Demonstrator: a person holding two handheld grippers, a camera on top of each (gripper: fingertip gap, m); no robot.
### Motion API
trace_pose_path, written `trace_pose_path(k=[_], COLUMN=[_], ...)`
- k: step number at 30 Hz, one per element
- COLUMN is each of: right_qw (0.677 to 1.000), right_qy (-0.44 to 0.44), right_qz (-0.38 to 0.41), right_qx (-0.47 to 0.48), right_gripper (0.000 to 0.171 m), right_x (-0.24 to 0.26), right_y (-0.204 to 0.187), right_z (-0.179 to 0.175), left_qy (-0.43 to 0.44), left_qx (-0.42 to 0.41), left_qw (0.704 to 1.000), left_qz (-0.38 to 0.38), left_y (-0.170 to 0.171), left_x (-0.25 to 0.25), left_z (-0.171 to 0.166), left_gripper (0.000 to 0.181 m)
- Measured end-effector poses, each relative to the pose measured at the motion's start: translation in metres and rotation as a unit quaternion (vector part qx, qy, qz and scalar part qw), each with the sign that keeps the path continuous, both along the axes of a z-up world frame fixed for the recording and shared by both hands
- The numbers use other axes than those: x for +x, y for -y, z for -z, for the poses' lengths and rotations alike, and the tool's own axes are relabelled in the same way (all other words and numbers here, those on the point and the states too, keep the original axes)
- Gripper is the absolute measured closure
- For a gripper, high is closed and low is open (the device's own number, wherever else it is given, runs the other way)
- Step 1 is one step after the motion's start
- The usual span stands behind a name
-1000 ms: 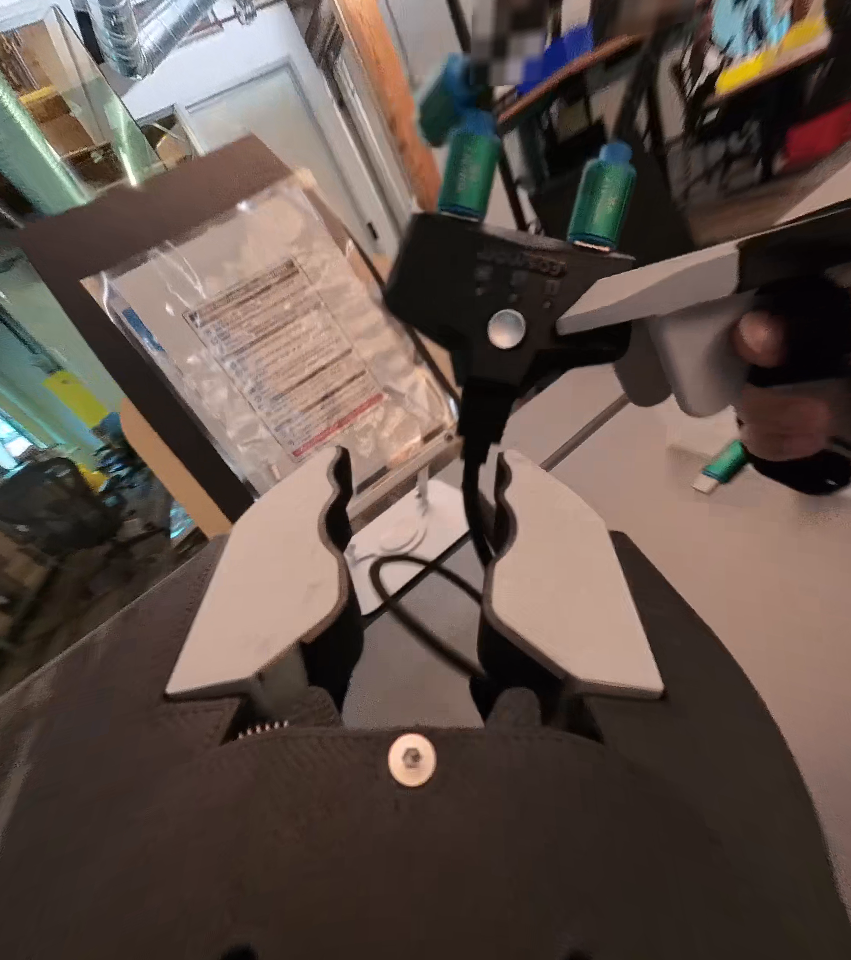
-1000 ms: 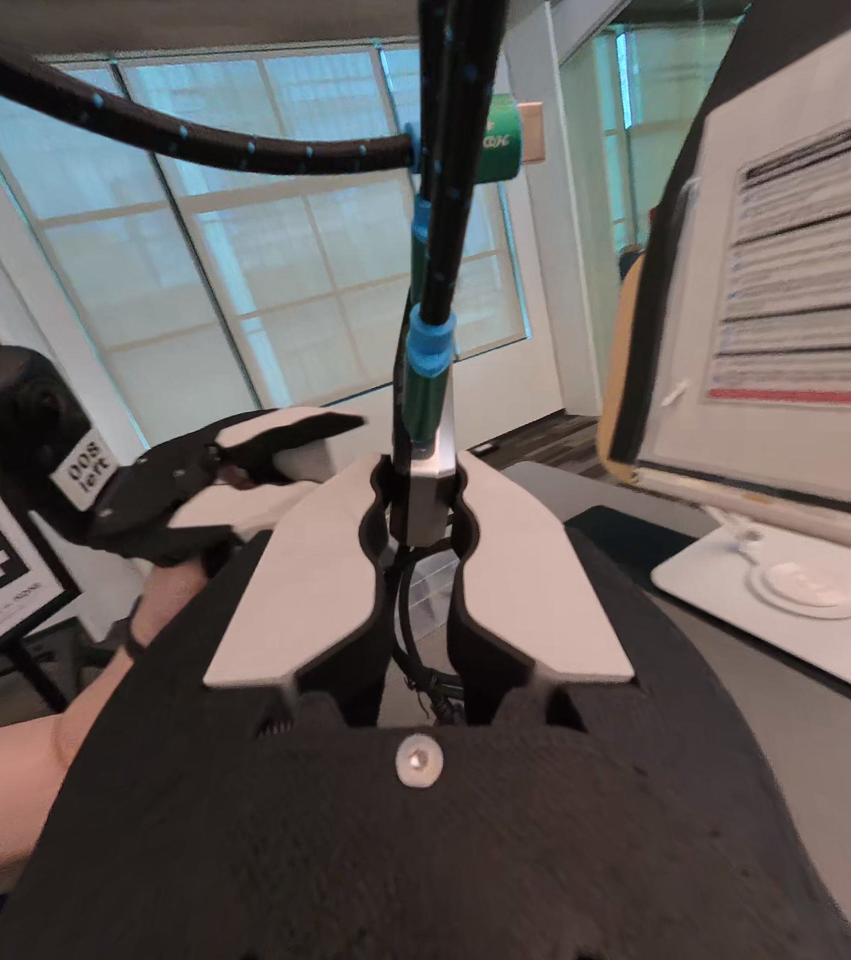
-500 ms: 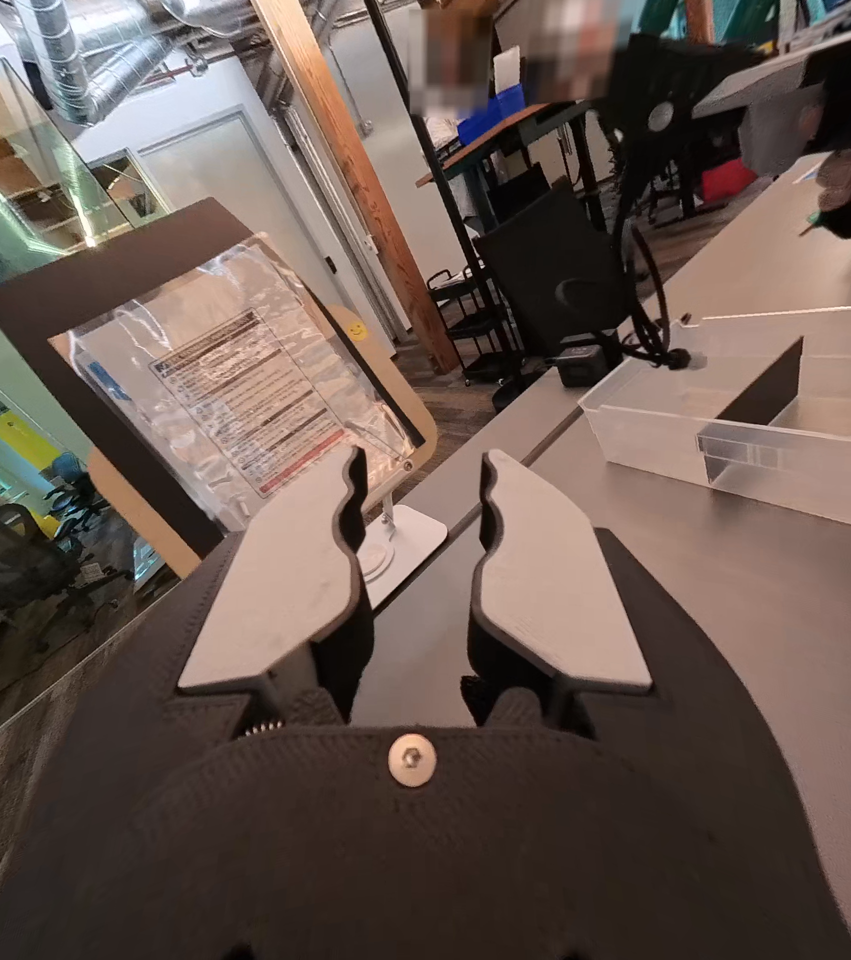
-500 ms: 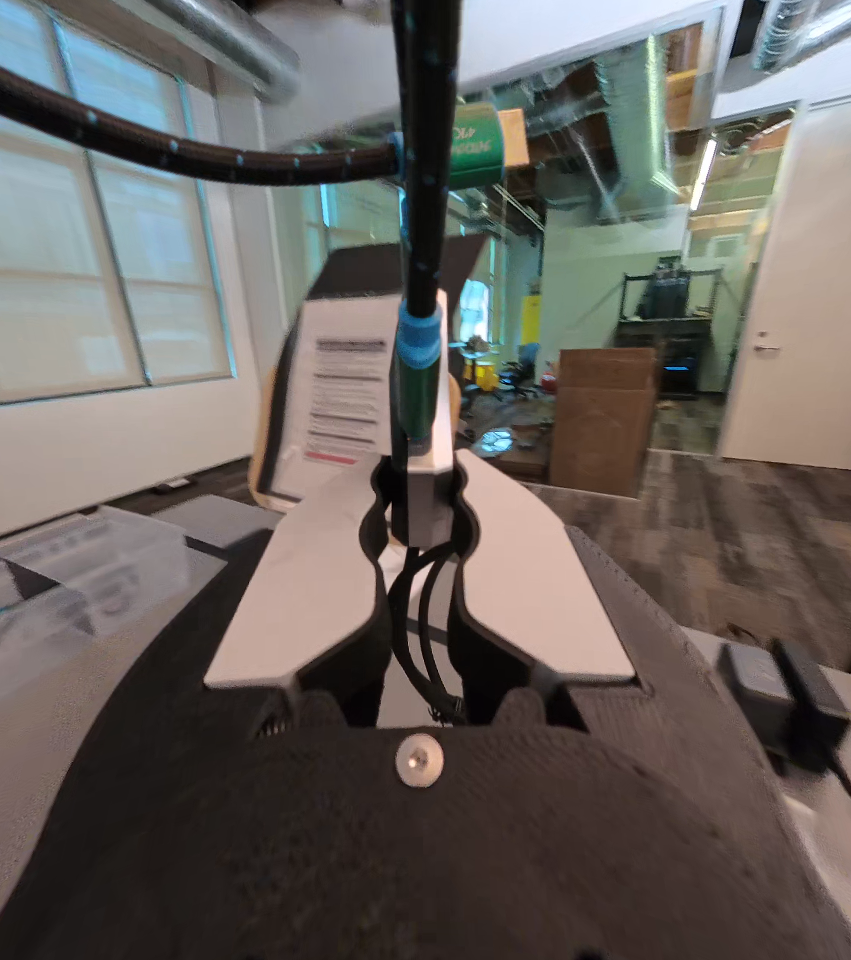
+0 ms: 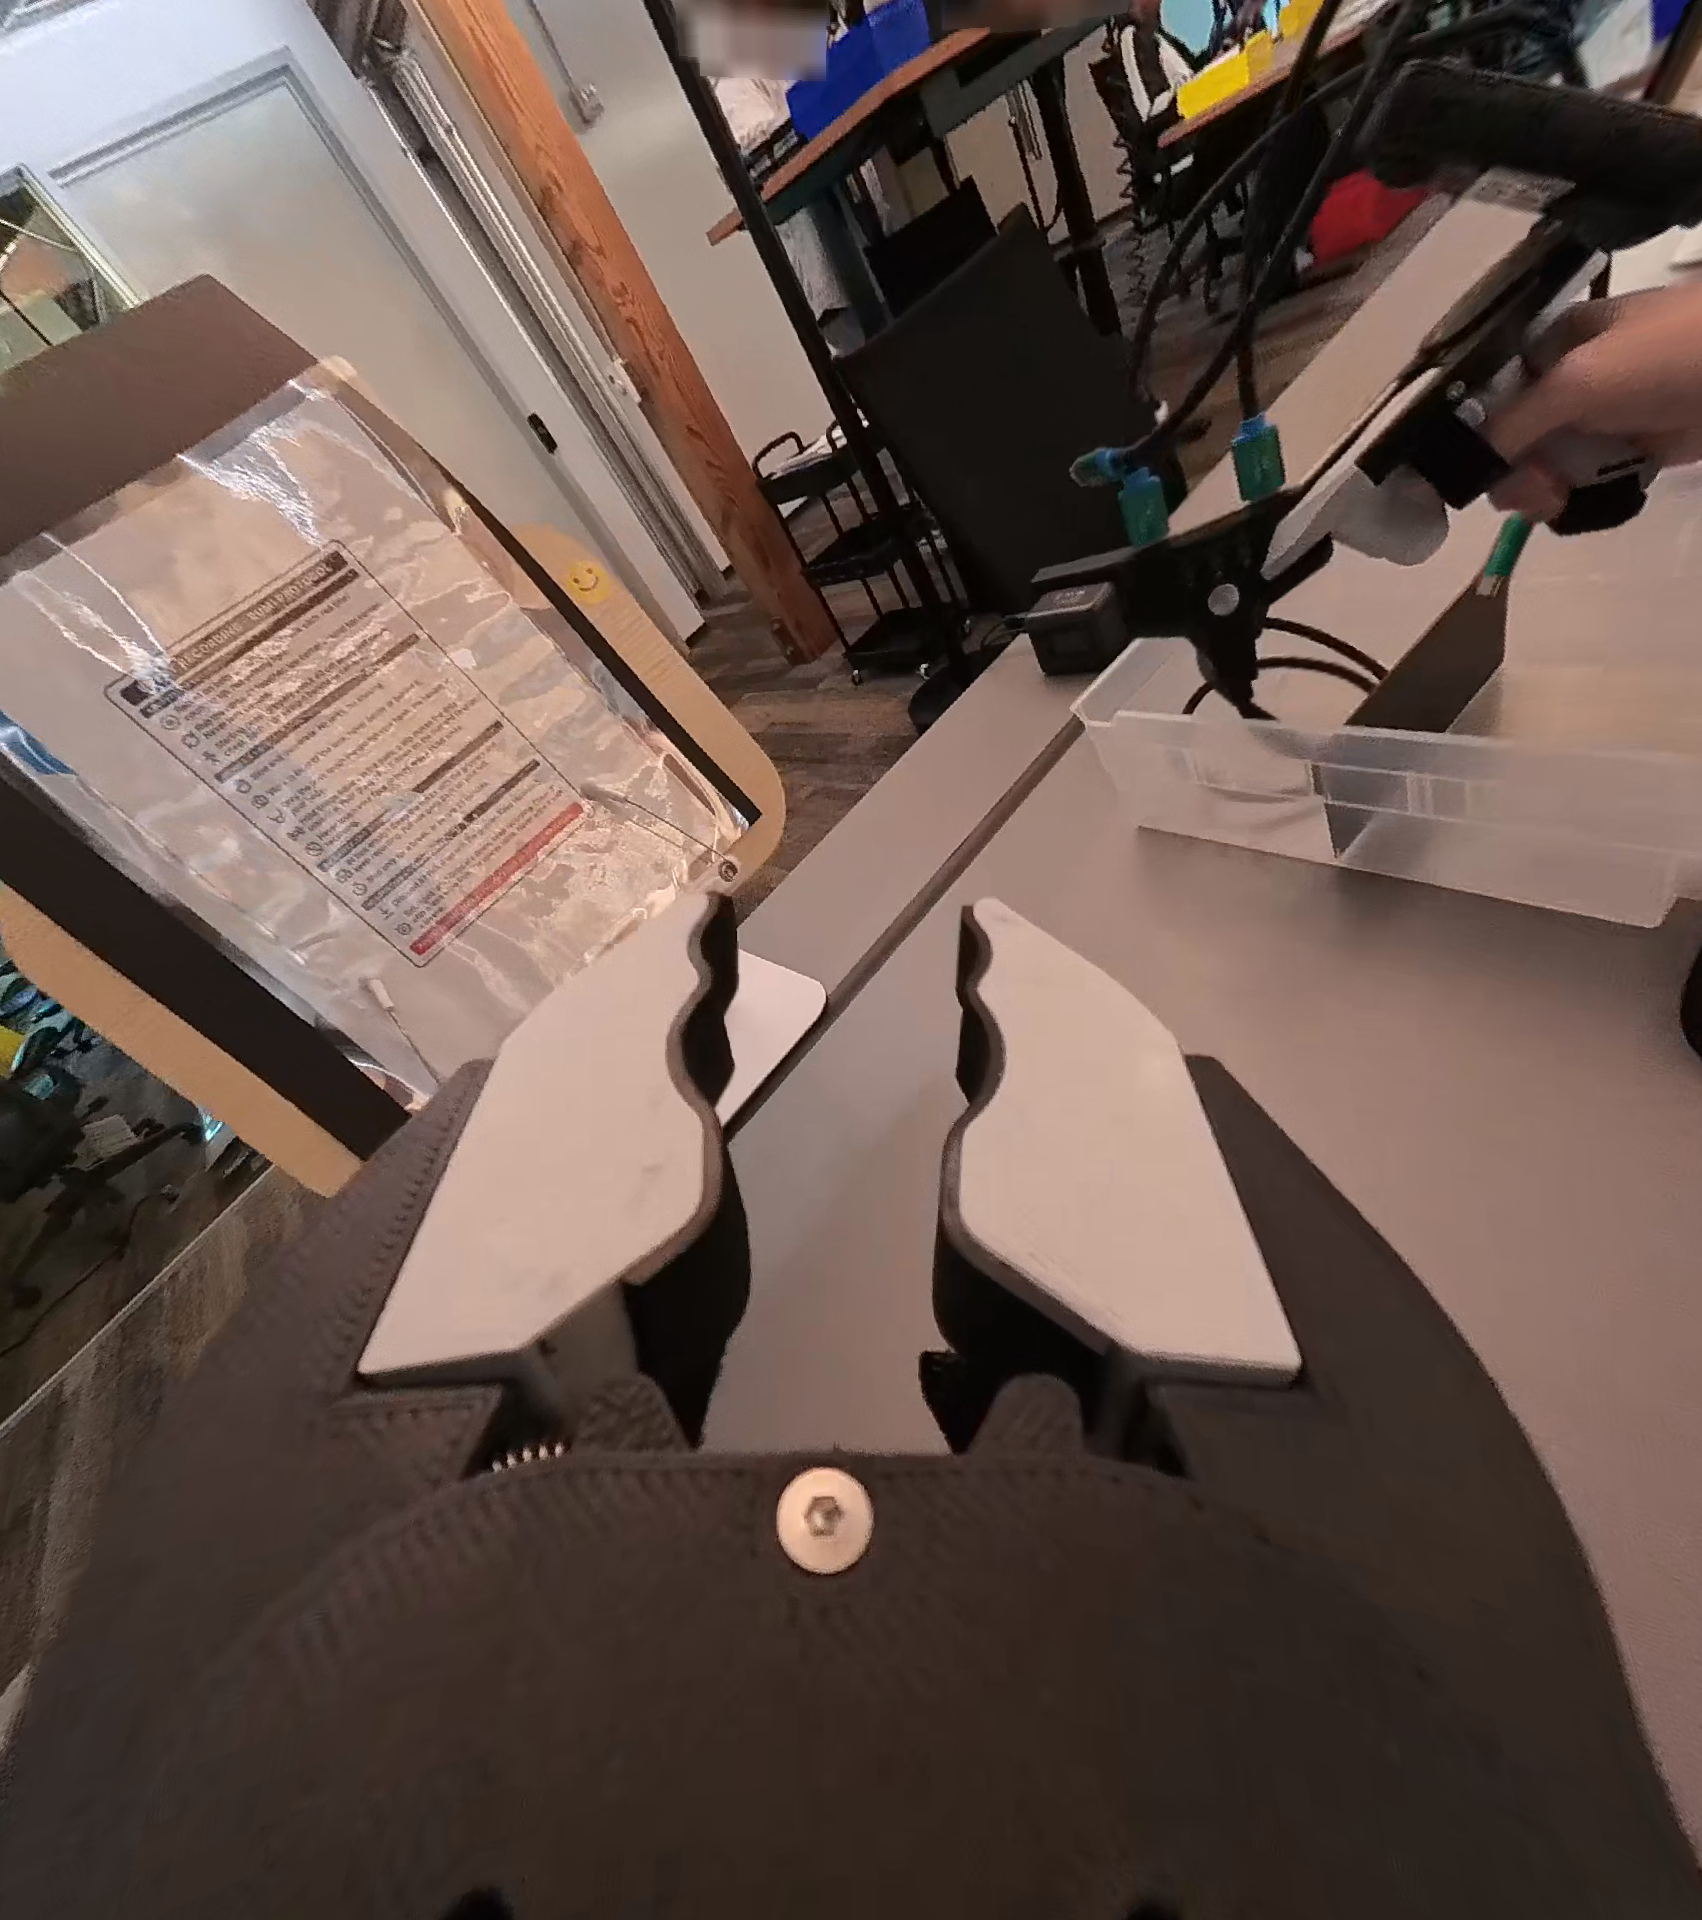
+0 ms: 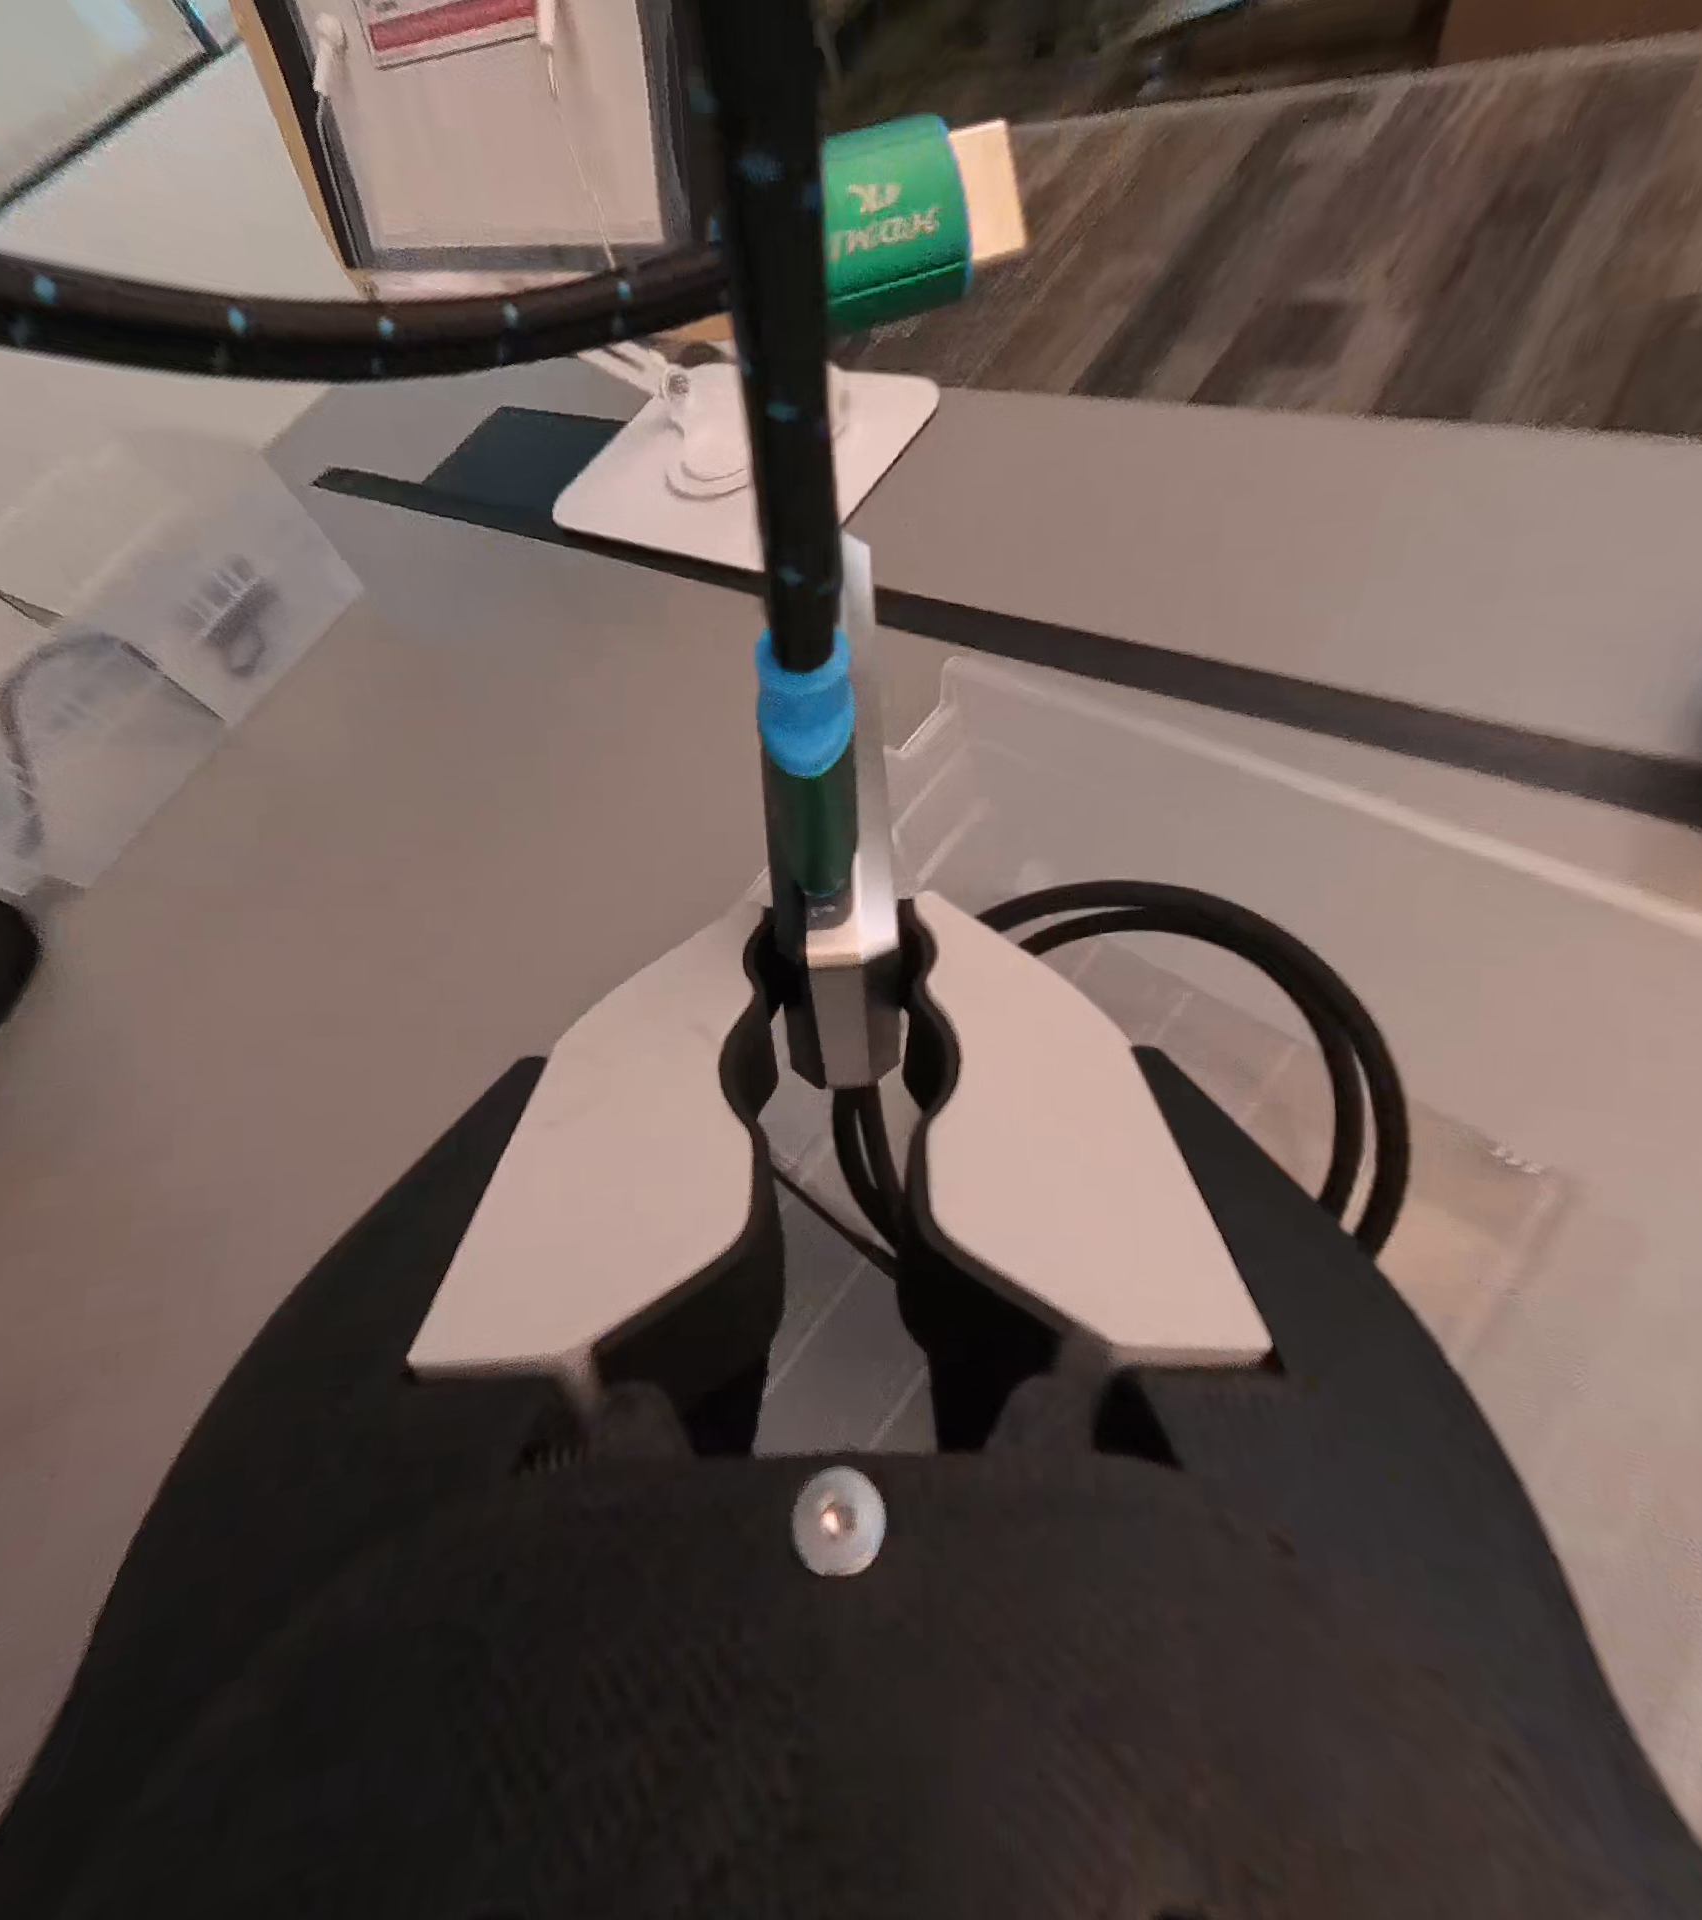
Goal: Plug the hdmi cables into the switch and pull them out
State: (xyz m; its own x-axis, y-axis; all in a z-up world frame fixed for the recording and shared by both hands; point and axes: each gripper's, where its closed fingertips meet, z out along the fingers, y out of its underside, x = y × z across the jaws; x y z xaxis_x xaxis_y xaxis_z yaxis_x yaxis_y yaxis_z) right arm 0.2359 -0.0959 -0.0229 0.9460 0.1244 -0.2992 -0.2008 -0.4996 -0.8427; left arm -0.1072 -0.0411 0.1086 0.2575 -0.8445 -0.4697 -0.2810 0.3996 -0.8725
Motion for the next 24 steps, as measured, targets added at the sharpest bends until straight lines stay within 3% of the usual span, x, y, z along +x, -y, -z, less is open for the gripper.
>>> trace_pose_path(k=[4,15,24], right_qw=[0.999,0.982,0.997], right_qy=[-0.041,0.134,-0.023], right_qz=[0.004,-0.13,-0.072], right_qx=[-0.025,-0.004,-0.035], right_gripper=[0.15,0.15,0.149], right_x=[0.003,-0.017,0.007], right_y=[-0.009,-0.025,-0.021], right_z=[0.016,0.014,0.032], left_qy=[-0.019,-0.057,-0.087], left_qx=[0.004,-0.004,-0.003], left_qw=[1.0,0.998,0.996], left_qz=[0.003,0.009,0.003], left_y=[0.002,0.005,0.001], left_x=[0.005,0.014,0.023], left_z=[0.008,0.027,0.044], left_gripper=[0.14,0.141,0.141])
